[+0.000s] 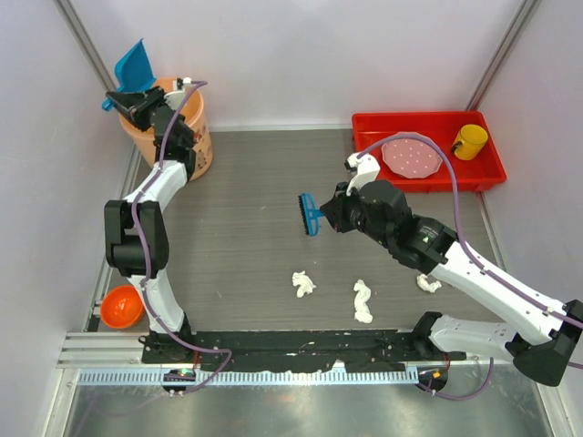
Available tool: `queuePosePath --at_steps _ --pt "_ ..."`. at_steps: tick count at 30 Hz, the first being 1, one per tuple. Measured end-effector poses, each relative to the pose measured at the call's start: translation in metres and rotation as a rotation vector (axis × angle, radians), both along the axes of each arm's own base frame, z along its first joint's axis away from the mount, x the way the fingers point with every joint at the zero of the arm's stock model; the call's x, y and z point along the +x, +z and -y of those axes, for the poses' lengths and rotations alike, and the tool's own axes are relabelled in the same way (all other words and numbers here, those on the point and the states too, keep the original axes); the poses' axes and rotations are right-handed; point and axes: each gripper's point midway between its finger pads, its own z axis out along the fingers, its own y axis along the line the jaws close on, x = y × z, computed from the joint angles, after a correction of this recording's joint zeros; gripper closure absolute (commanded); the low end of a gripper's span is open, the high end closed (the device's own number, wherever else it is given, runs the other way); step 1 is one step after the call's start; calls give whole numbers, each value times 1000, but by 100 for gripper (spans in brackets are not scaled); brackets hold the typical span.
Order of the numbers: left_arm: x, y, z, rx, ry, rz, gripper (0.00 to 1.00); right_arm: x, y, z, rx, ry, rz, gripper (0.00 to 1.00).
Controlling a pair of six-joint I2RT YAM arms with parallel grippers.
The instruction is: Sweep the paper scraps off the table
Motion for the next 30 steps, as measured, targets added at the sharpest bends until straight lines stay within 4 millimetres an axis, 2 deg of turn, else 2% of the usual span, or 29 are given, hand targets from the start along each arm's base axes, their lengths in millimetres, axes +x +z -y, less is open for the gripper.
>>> queuePosePath --at_steps 9,16,19,21,23,24,26,28,30 --pt "-3 16 2 55 -9 35 100 -2 0 0 4 7 -1 99" --pt "-2 7 -8 68 3 11 100 -3 0 2 6 7 1 99" --pt "-1 -2 -14 0 -3 -1 100 -5 0 0 10 20 -2 99" --pt "1 -15 -17 -116 -32 -21 100 -10 0 -5 19 58 -11 99" --pt "1 -16 -15 -254 -83 -42 100 -22 1 -18 39 152 -26 99" --pt "0 -10 -13 -326 -116 -29 100 -29 2 -25 47 200 -32 99" --pt "-11 9 -5 -444 -183 17 100 -56 0 -45 62 369 -58 99" --pt "-33 29 3 -555 -247 70 100 -87 -10 -64 39 555 -81 99" --pt "-58 45 11 -646 -304 110 100 -112 -29 -75 -15 694 -120 99"
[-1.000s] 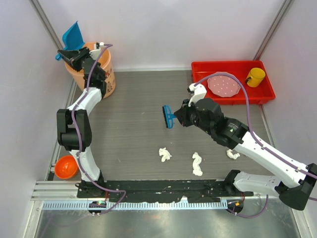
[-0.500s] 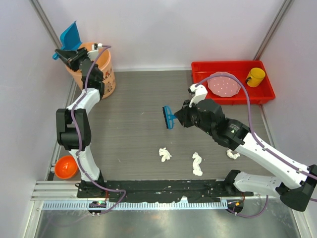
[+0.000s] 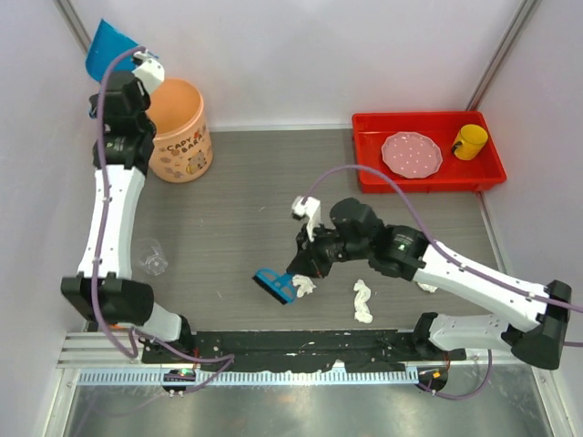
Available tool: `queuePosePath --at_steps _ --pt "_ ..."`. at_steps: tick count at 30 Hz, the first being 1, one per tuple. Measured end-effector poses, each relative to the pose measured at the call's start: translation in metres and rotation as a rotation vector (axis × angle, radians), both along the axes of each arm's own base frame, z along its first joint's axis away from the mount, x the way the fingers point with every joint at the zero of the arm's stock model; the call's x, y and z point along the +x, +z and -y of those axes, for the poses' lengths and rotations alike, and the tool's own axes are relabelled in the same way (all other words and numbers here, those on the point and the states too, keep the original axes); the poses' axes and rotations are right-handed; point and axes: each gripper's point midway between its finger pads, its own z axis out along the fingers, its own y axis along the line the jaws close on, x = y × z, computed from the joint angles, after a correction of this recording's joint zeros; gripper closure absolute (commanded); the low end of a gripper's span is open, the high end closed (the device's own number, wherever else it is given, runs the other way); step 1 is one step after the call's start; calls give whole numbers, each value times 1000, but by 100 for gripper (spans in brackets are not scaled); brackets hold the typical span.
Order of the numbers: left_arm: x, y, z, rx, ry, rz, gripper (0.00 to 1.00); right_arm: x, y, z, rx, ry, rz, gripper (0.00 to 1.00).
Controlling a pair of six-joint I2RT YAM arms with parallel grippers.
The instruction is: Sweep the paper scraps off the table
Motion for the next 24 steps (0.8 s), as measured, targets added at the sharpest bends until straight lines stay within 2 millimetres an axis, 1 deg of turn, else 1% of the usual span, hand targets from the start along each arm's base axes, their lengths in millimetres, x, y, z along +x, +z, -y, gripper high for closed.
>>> queuePosePath --at_steps 1,2,3,5,7,8,9,10,11,12,13,14,16,17,18,19,22,24 --pt "-9 4 4 -38 -19 11 100 -6 -10 -2 -27 40 -5 99" --pt "-18 5 9 -85 -51 15 100 -9 -23 -2 -70 70 -9 99" --pt "-26 3 15 -124 -80 4 100 -9 -41 -1 -124 90 -19 99" --pt "-36 -11 27 -200 -136 -44 100 -7 -71 1 -213 108 -41 99" --pt "-45 -37 43 -287 -205 -133 100 0 -102 8 -316 90 -54 99" --pt "-50 -58 54 -343 -244 -200 100 4 -115 15 -366 72 -54 99" --pt "-55 -72 61 -378 -268 -248 100 10 -123 21 -406 43 -50 99" --pt "-61 -89 69 -420 -292 -303 100 19 -125 27 -425 7 -36 99" --pt "-69 -108 77 -462 -315 -369 100 29 -125 33 -439 -35 -18 99" --pt "-78 -125 85 -502 -332 -431 100 43 -125 43 -458 -96 -2 99" --pt "-87 -140 91 -537 -346 -487 100 57 -125 55 -480 -157 6 99" --pt "-96 -153 96 -569 -353 -532 100 66 -123 65 -498 -195 13 99" --pt "-110 -170 104 -615 -366 -601 100 81 -114 83 -524 -248 41 99" --pt "-115 -174 107 -629 -371 -618 100 80 -109 87 -519 -242 51 99" --pt "-119 -179 109 -642 -377 -633 100 75 -100 89 -508 -210 71 99" --pt "-123 -182 111 -654 -381 -644 100 65 -89 87 -483 -155 95 99" --pt "-131 -192 115 -680 -387 -669 100 30 -47 80 -381 35 199 99" --pt "-135 -200 118 -697 -393 -692 100 3 -18 82 -302 169 265 99"
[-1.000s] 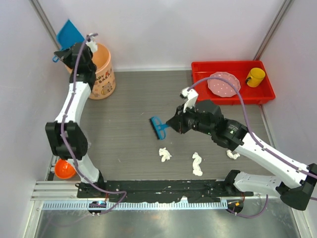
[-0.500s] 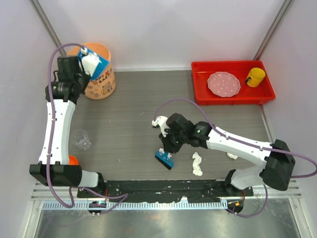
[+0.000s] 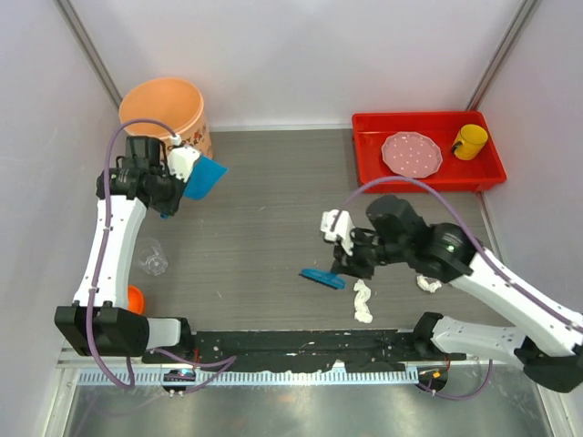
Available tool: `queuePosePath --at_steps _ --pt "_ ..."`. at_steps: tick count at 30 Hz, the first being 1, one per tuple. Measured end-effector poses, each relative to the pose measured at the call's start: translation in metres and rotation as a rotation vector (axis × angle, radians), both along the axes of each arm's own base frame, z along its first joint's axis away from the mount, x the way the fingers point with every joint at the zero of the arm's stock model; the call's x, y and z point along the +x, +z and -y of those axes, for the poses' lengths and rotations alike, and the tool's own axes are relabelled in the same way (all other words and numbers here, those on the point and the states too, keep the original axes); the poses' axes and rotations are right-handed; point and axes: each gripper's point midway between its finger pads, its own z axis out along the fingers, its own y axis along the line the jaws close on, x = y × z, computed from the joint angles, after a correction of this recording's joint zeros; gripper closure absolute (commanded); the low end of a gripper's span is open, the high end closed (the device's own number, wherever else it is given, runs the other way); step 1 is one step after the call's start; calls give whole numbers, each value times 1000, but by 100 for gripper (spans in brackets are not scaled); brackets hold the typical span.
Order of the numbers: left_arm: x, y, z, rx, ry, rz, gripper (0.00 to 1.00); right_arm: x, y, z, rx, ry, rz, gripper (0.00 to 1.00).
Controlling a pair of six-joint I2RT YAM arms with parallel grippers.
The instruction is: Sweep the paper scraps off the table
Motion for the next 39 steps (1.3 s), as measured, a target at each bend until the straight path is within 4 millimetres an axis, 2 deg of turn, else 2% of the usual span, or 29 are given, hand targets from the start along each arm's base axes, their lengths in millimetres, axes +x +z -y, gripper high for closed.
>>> queuePosePath --at_steps 2,4,8,10,13,16,22,26,29,33,36,39 --pt "-4 -11 3 -15 -10 -32 100 -22 12 10 15 111 14 99" --pt "-10 -21 6 -26 -18 -64 100 -41 6 23 -21 189 -13 99" --pt "-17 -35 9 -41 -26 -111 100 -70 -40 53 -201 302 -156 99" --pt "-17 -38 10 -47 -28 -120 100 -77 -65 65 -303 340 -227 99" --pt "-16 -39 12 -57 -30 -125 100 -82 -92 77 -420 382 -283 99" --pt "-16 -41 13 -64 -32 -132 100 -78 -103 86 -468 386 -247 99" --pt "-16 -46 13 -65 -32 -147 100 -26 -128 90 -510 246 32 99" --pt "-19 -54 12 -53 -35 -165 100 28 -118 87 -512 70 202 99" --pt "-28 -68 14 -36 -60 -206 100 56 -109 87 -536 -40 257 99" --pt "-46 -93 39 2 -178 -277 100 63 -90 75 -482 -86 244 99" --pt "-62 -112 65 35 -298 -322 100 66 -58 60 -372 -144 234 99" --pt "-71 -126 83 62 -380 -360 100 72 -26 55 -267 -311 208 99"
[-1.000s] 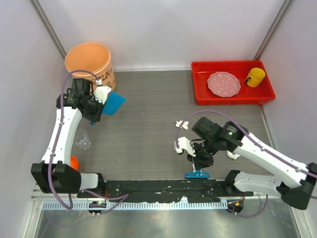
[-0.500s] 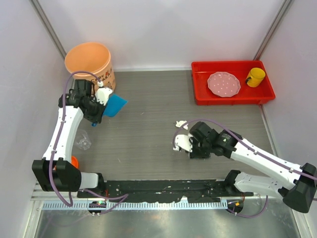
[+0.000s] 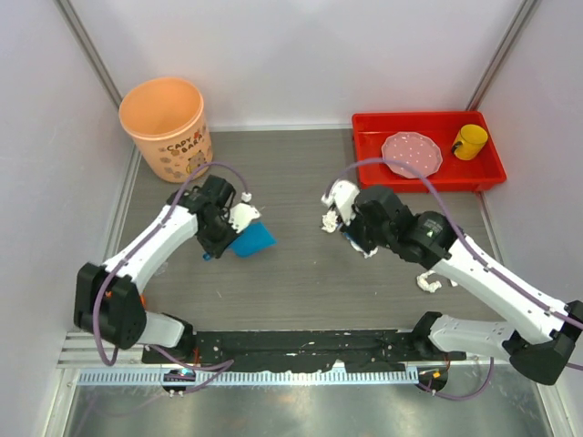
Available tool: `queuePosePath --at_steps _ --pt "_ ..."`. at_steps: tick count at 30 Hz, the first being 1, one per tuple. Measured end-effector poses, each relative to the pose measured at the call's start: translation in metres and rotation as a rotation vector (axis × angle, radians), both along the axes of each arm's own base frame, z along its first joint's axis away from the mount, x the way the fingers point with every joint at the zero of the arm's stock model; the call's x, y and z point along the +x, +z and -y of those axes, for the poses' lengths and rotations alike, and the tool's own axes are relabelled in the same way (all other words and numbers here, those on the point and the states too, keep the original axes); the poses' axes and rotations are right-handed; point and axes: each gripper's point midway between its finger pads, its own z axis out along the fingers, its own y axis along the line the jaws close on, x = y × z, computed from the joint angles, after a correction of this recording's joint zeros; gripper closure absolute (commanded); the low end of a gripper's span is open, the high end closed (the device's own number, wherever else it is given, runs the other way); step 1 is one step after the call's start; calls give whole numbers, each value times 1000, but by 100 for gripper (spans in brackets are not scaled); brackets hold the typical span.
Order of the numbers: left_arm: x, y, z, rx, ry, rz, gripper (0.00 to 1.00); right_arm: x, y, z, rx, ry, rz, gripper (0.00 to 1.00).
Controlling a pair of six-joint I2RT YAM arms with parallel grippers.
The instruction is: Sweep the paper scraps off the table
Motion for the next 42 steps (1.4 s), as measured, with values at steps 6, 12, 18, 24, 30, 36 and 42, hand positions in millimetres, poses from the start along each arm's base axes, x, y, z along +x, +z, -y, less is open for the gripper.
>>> queuePosePath --at_steps 6,12,18,24,30,36,42 --pt "24 -35 28 72 -82 -64 100 46 26 36 142 -586 -29 99" --pt "84 -58 66 174 -201 30 100 52 -40 92 33 -962 -113 99" --pt "140 -78 76 321 -359 128 100 48 -58 93 98 -1043 -125 99" --pt "161 -74 90 375 -541 174 100 52 -80 86 162 -1067 -140 99" --pt "160 -68 127 361 -686 199 100 79 -72 69 295 -1064 -99 99" --pt "147 -82 152 322 -749 151 100 113 -78 50 382 -1050 -88 99" --pt "148 -79 165 260 -707 143 100 146 -77 12 485 -967 -122 99"
